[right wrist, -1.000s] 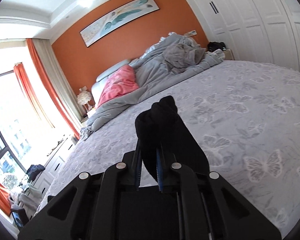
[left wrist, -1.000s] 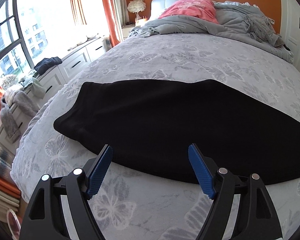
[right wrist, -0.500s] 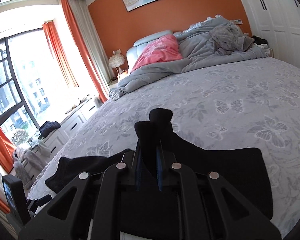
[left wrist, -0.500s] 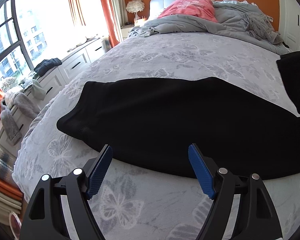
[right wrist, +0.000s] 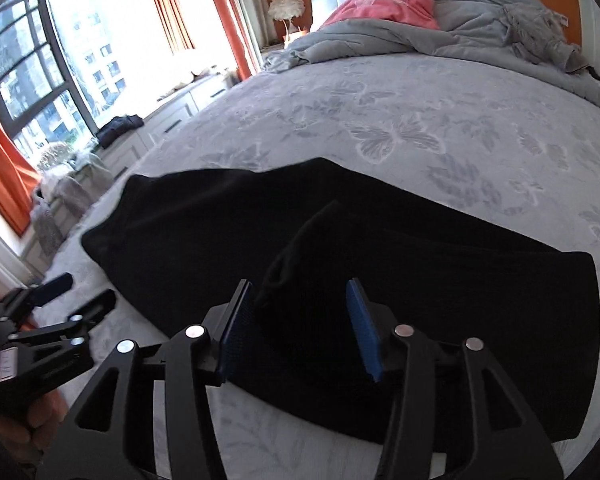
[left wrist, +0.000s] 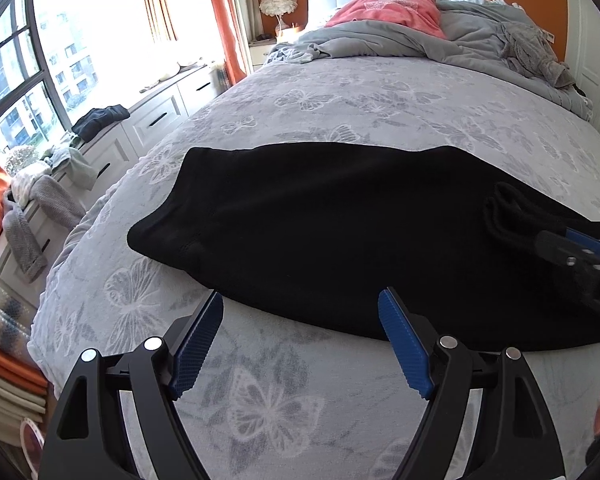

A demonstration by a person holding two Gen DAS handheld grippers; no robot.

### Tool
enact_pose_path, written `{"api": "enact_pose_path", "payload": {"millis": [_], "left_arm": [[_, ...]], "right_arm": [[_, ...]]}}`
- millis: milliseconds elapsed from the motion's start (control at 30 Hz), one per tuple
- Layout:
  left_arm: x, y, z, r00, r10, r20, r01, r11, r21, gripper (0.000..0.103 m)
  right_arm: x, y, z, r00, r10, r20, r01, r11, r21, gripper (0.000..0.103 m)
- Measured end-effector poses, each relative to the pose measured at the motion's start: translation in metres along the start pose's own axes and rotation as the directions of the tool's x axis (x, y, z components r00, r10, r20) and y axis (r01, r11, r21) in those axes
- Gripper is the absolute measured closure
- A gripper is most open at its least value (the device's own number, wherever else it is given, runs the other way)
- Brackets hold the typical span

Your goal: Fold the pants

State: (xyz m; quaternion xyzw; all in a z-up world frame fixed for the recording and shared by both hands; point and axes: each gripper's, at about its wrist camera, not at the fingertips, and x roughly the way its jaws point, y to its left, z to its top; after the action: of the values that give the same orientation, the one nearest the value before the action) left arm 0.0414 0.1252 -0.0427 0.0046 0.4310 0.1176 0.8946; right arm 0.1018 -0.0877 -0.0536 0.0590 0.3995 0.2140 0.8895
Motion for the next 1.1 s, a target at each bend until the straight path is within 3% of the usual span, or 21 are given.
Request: {"api": "enact_pose_path", "payload": {"millis": [33, 100, 167, 200, 267, 333, 400, 467, 567, 600, 633, 667, 700, 733, 900, 1000, 1100], "left_arm": [[0.000, 0.005, 0.000, 1.000, -0.001, -0.003, 0.001, 1.000, -0.013, 0.026], [0.002, 0.012, 0.000, 1.000, -0.007, -0.010, 0.006, 0.999, -0.034, 0.025], [0.005, 0.016, -0.001, 1.000, -0.008, -0.023, 0.007, 0.999, -0.041, 0.025], [0.006, 0.017, -0.002, 1.000, -0.003, -0.028, 0.002, 0.999, -0.039, 0.025], [0.009, 0.017, -0.005, 0.999, 0.003, -0.043, -0.005, 0.999, -0.034, 0.025], [0.011, 0.014, -0.007, 0.998, -0.011, -0.060, 0.010, 1.000, -0.028, 0.025], [0.010, 0.010, -0.008, 0.997, -0.032, -0.069, 0.030, 0.999, -0.027, 0.025], [0.008, 0.004, -0.008, 0.997, -0.034, -0.065, 0.032, 0.999, -0.024, 0.025], [0.005, -0.004, -0.006, 0.998, -0.037, -0.058, 0.036, 0.999, -0.027, 0.025], [0.005, -0.007, -0.005, 0.997, -0.041, -0.057, 0.040, 0.999, -0.029, 0.025], [0.006, -0.010, -0.004, 0.997, -0.048, -0.057, 0.046, 0.998, -0.030, 0.025], [0.007, -0.014, -0.003, 0.997, -0.053, -0.060, 0.052, 0.998, -0.031, 0.025], [0.008, -0.017, -0.002, 0.996, -0.060, -0.066, 0.058, 0.998, -0.032, 0.025], [0.009, -0.021, -0.001, 0.995, -0.073, -0.071, 0.071, 0.997, -0.034, 0.025], [0.006, -0.036, 0.002, 0.991, -0.113, -0.074, 0.110, 0.993, -0.037, 0.025], [0.003, -0.042, 0.001, 0.991, -0.115, -0.067, 0.115, 0.993, -0.009, 0.025], [0.006, -0.050, -0.004, 0.989, -0.117, -0.086, 0.119, 0.993, 0.020, 0.024]], "right_arm": [[-0.022, -0.004, 0.004, 0.999, 0.025, 0.039, -0.025, 1.000, 0.011, 0.045], [-0.073, -0.019, 0.010, 0.986, -0.003, 0.164, 0.001, 1.000, 0.015, 0.013], [-0.107, -0.042, 0.008, 0.961, -0.120, 0.249, 0.117, 0.993, 0.029, 0.013], [-0.113, -0.059, 0.007, 0.952, -0.197, 0.234, 0.190, 0.980, 0.054, 0.013], [-0.108, -0.109, -0.002, 0.932, -0.345, 0.107, 0.326, 0.931, 0.164, 0.013], [-0.092, -0.162, -0.023, 0.927, -0.370, -0.058, 0.369, 0.874, 0.317, 0.014], [-0.081, -0.196, -0.045, 0.957, -0.256, -0.139, 0.291, 0.847, 0.445, 0.021], [-0.072, -0.210, -0.061, 0.980, -0.124, -0.152, 0.186, 0.834, 0.520, 0.021], [-0.056, -0.215, -0.077, 0.985, -0.008, -0.175, 0.110, 0.804, 0.584, 0.021], [-0.049, -0.215, -0.082, 0.984, 0.013, -0.177, 0.098, 0.790, 0.605, 0.026], [-0.048, -0.211, -0.084, 0.986, -0.025, -0.167, 0.121, 0.798, 0.590, 0.038], [-0.046, -0.204, -0.081, 0.985, -0.048, -0.166, 0.133, 0.825, 0.549, 0.068], [-0.046, -0.201, -0.078, 0.987, -0.028, -0.156, 0.109, 0.831, 0.545, 0.079], [-0.053, -0.199, -0.075, 0.991, -0.032, -0.133, 0.101, 0.824, 0.557, 0.082], [-0.116, -0.184, -0.052, 0.998, -0.062, 0.010, 0.050, 0.877, 0.477, 0.087], [-0.137, -0.202, -0.061, 0.998, -0.065, 0.012, 0.050, 0.865, 0.500, 0.086], [-0.143, -0.233, -0.082, 0.986, -0.158, -0.057, 0.163, 0.822, 0.545, 0.086]]}}
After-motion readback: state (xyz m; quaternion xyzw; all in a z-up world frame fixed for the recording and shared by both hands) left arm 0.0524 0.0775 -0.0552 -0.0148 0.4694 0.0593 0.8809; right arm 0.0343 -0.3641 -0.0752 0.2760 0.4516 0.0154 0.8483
